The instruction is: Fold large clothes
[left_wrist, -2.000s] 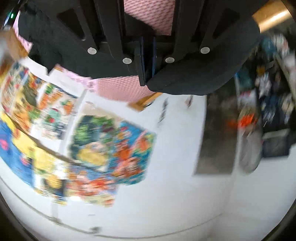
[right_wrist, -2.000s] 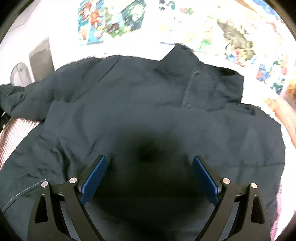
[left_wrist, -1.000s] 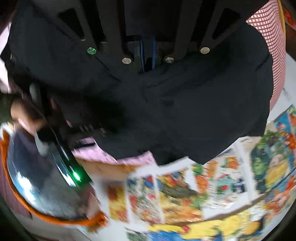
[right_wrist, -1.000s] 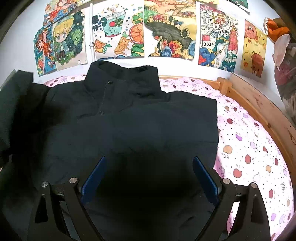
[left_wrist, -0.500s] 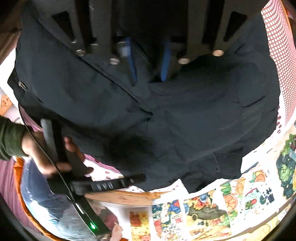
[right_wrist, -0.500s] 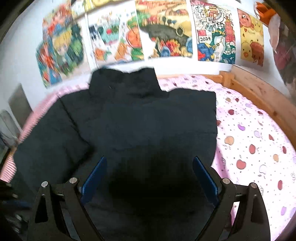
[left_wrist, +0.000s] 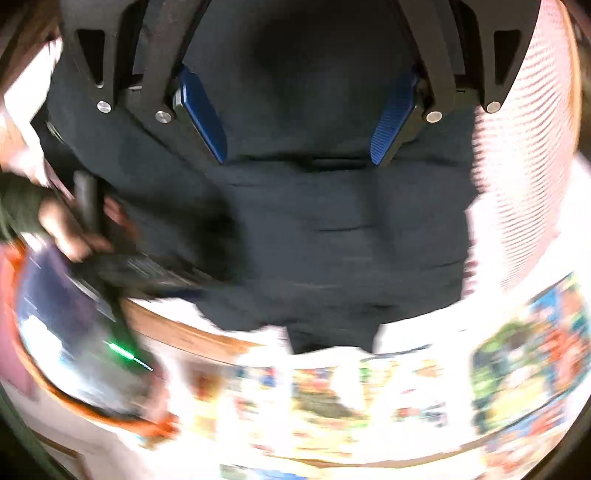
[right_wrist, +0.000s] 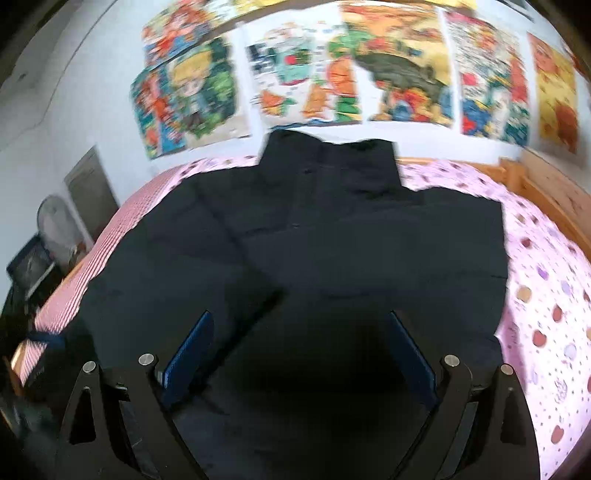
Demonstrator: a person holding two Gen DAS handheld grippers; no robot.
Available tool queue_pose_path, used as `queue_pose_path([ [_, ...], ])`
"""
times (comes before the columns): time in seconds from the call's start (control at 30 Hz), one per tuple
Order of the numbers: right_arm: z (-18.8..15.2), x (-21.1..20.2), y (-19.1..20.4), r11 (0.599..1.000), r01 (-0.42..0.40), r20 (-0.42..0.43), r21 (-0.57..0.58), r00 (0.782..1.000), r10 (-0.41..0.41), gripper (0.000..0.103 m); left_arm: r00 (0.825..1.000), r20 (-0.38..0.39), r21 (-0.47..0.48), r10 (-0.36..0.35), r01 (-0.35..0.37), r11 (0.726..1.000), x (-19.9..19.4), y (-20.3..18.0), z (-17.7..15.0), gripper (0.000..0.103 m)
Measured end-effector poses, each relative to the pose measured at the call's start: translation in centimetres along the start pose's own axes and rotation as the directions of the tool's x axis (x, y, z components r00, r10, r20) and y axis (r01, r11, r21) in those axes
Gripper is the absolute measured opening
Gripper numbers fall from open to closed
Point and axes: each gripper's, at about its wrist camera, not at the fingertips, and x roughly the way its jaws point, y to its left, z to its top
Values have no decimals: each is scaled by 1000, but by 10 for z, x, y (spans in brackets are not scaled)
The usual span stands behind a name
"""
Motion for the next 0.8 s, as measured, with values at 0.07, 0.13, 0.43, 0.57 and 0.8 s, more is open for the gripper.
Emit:
queue_pose_path([
  [0.07, 1, -1, 20, 998, -13, 5, -55, 1000, 13, 91, 993, -3, -87, 121, -121, 989, -1, 23, 1, 82],
  [0.13, 4, -5, 38, 994, -38, 17, -105, 999, 40, 91, 968, -34, -168, 249, -251, 953, -1, 50, 0, 83],
  [0.43, -6, -14, 151, 889, -84, 11, -450, 995, 100, 91, 950, -155, -438, 271, -312, 843, 14, 117, -8, 85],
  [0.57, -13, -4, 177, 851, 29, 12, -525, 1000, -26, 91, 951, -171, -473, 258, -309, 825, 18, 122, -9, 88],
  [0.8, -5, -34, 154, 903, 36, 47, -427, 999, -17, 38, 953, -162, -484, 257, -304, 820, 25, 119, -6, 89],
])
